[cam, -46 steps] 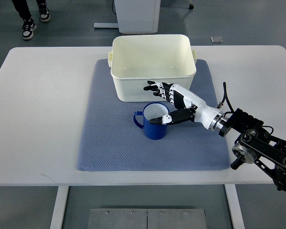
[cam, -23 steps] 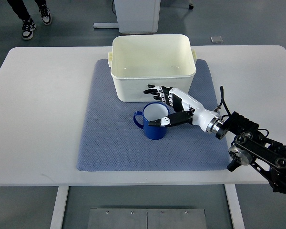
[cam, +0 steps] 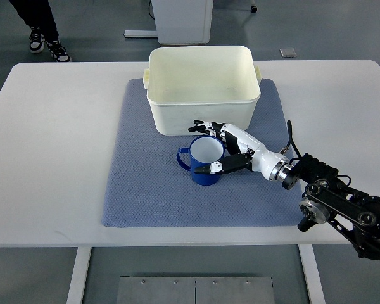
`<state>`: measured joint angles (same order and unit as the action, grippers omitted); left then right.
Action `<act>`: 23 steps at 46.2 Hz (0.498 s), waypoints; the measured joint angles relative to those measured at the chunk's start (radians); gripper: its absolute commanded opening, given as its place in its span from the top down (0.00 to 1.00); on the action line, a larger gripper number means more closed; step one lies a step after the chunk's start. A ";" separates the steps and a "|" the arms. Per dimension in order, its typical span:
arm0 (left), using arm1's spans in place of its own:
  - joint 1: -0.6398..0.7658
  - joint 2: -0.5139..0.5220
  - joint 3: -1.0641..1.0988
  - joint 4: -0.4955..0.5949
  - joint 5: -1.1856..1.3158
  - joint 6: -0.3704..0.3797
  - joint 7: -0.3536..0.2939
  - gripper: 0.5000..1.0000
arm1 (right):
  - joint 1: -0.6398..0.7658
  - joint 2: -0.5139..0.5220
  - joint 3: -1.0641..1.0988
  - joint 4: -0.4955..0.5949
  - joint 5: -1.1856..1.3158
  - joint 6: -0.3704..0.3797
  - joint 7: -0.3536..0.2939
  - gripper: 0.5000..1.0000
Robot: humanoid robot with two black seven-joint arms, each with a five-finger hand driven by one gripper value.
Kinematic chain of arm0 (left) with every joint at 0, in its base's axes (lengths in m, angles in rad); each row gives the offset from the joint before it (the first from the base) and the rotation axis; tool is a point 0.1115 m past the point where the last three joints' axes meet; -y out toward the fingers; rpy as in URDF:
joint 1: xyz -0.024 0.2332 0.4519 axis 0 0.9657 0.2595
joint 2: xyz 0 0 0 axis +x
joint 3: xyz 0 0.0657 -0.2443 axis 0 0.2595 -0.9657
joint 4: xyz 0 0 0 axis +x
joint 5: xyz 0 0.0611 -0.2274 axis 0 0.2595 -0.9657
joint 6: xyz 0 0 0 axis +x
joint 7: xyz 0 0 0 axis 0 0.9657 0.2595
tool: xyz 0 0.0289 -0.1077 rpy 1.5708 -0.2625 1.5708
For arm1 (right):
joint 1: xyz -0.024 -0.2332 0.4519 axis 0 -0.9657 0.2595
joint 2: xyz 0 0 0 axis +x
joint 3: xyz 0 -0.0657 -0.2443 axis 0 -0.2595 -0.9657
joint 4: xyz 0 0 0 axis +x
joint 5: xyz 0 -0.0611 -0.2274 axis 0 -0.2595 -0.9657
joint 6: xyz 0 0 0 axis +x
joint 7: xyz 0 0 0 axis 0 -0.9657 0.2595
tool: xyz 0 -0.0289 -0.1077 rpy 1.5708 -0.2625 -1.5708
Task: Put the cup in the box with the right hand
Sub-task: 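Wrap the right hand fingers around the blue mug's body, then lift the blue mug with the right hand up above the tub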
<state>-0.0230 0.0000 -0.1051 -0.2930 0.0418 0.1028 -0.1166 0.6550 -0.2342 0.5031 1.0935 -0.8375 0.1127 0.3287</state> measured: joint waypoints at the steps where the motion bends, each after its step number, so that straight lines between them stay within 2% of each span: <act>1: 0.000 0.000 0.000 0.000 0.000 0.000 0.000 0.00 | 0.000 0.001 -0.001 -0.002 0.000 -0.001 0.000 0.01; 23: 0.000 0.000 0.000 0.000 0.000 0.000 0.000 0.00 | 0.000 0.009 -0.031 -0.054 0.000 -0.009 0.022 0.02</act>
<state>-0.0230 0.0000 -0.1053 -0.2931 0.0418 0.1028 -0.1166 0.6547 -0.2254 0.4720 1.0393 -0.8376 0.1042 0.3502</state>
